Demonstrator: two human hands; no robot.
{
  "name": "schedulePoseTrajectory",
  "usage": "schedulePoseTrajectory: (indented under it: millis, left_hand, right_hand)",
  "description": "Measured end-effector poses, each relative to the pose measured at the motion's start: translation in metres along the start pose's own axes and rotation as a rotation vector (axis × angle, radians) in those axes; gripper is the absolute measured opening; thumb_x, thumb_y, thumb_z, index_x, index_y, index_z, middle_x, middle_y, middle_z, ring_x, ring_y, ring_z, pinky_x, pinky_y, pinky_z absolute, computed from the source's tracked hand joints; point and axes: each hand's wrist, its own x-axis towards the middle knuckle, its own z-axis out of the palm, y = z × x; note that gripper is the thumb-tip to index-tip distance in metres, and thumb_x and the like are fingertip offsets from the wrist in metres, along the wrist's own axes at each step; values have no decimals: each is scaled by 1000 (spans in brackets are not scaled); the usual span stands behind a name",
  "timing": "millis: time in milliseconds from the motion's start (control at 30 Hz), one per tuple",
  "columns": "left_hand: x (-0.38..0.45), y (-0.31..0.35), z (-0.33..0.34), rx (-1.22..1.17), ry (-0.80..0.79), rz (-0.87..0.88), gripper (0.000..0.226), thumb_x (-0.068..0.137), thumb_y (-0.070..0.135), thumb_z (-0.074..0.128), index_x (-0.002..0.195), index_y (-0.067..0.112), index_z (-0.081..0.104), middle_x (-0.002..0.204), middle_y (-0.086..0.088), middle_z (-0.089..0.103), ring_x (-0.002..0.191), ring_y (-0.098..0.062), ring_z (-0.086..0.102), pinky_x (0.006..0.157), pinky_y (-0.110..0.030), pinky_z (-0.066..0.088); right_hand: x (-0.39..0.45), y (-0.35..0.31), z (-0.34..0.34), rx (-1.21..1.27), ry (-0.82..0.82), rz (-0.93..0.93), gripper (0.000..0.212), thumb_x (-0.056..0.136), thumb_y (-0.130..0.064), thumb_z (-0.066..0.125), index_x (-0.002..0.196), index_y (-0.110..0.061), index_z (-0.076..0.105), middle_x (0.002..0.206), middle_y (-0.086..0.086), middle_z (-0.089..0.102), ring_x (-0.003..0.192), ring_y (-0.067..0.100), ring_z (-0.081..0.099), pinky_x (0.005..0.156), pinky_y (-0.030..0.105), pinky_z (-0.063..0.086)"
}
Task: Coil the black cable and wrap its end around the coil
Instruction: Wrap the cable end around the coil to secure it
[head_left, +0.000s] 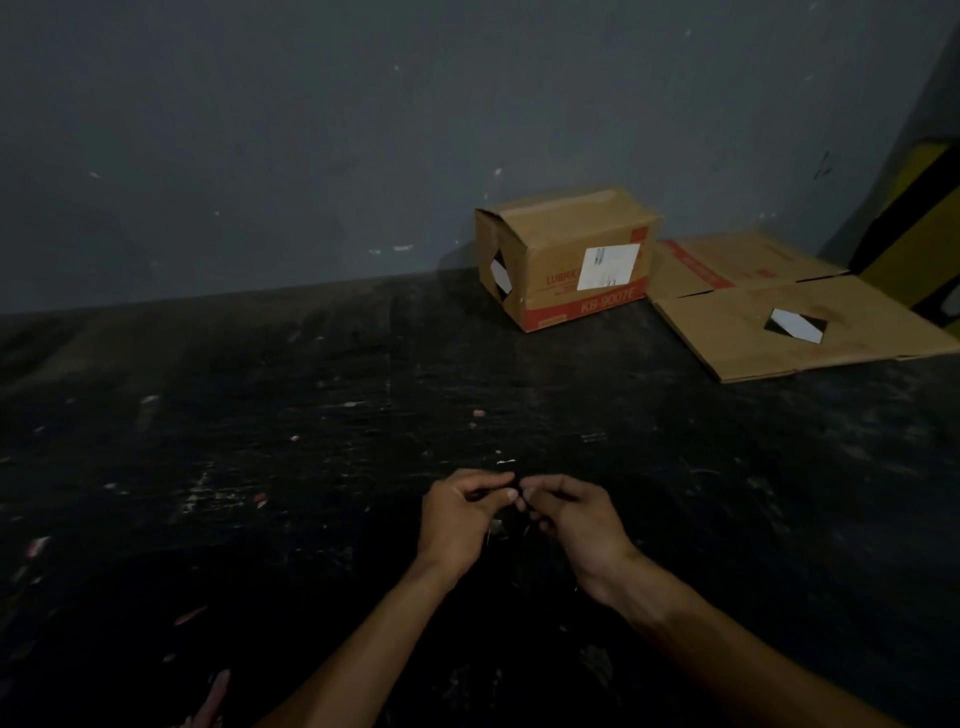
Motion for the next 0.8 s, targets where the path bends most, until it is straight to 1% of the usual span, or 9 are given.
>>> schedulePoseTrajectory:
  millis: [100,167,300,433,533,600,667,733,800]
  left_hand:
    - [-2,-2,-4,15,-51,3,22,77,11,78,91,27,77,99,3,73,94,-6,69,86,-17,51]
    - [-4,-3,-7,32,-73,21,23,77,11,78,88,31,76,98,5,73,94,-8,69,87,-19,51]
    - [-7,-4,-7,98,-113,39,34,76,5,78,83,38,74,95,11,72,91,-6,69,90,-25,53]
    - [-9,-4,-7,94,-118,4,40,72,5,80,90,39,67,89,6,74,88,-9,70,88,-30,55]
    - [-10,-3,-7,68,-108,-24,43,70,5,82,93,30,56,85,1,75,86,-12,71,85,-30,55]
    - [-10,-2,-6,65,-122,-16,43,69,2,82,92,26,54,84,-1,75,85,-13,72,86,-31,56]
    - [-9,-2,-7,72,-152,-10,43,69,2,82,91,26,53,83,-1,76,85,-13,72,86,-31,56]
    - [-8,-2,-9,91,-179,-11,42,69,3,82,90,26,53,83,-2,76,84,-13,72,83,-31,57]
    - [-6,-4,-11,115,-195,-2,42,68,4,83,89,24,53,83,-2,76,82,-12,72,79,-30,57]
  right_hand:
    - [1,2,-5,136,-61,36,17,80,4,67,94,-5,72,83,12,71,79,19,59,70,24,47]
    - [-1,5,-8,97,-94,26,24,80,4,67,102,-5,71,89,11,72,82,18,64,71,23,50]
    - [-4,7,-9,-365,-45,-144,20,86,-11,66,104,-19,70,99,-3,71,91,6,67,77,17,53]
    - [-1,5,-13,-566,-20,-279,12,88,-19,65,97,-25,72,95,-11,71,90,-2,64,79,13,49]
    - [3,8,-18,-770,-14,-418,9,87,-20,66,92,-25,70,96,-10,65,95,0,58,85,18,45]
    - [6,10,-22,-853,-5,-514,6,86,-18,66,90,-22,69,101,-8,57,99,5,54,89,21,43]
    - [7,9,-24,-849,-30,-526,7,86,-17,65,87,-23,67,112,-6,55,107,4,52,94,23,42]
    - [6,8,-23,-806,-71,-471,12,88,-16,63,84,-27,63,109,-8,62,101,3,59,89,24,47]
    - [4,8,-22,-781,-73,-411,11,88,-17,63,82,-26,61,92,-7,69,85,6,65,74,26,54]
